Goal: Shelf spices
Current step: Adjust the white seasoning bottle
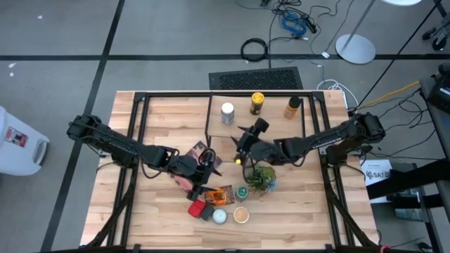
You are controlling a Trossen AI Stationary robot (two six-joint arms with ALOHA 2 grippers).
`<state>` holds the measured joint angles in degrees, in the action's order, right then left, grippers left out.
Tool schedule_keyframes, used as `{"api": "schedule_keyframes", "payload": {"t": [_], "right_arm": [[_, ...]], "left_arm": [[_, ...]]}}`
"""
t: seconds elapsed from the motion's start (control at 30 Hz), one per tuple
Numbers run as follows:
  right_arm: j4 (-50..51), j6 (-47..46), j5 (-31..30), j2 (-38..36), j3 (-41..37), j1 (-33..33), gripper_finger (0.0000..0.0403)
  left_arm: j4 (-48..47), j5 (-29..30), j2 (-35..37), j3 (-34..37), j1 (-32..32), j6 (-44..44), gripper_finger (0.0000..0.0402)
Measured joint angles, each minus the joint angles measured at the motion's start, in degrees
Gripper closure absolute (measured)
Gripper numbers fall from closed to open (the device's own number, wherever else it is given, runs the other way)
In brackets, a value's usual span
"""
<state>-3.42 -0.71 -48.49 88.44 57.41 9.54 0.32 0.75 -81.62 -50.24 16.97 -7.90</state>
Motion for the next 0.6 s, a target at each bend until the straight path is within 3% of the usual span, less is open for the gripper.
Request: {"api": "schedule_keyframes", "payload": {"t": [0.37, 0.6], "right_arm": [[-5.0, 22.0, 3.9, 0.1, -3.6, 0.1, 0.0289], [-5.4, 27.7, 5.9, 0.1, -3.6, -3.7, 0.0323]], "left_arm": [[0.0, 0.0, 0.0, 0.0, 0.0, 0.0, 0.0123], [0.0, 0.0, 0.0, 0.0, 0.0, 0.0, 0.0123]]}}
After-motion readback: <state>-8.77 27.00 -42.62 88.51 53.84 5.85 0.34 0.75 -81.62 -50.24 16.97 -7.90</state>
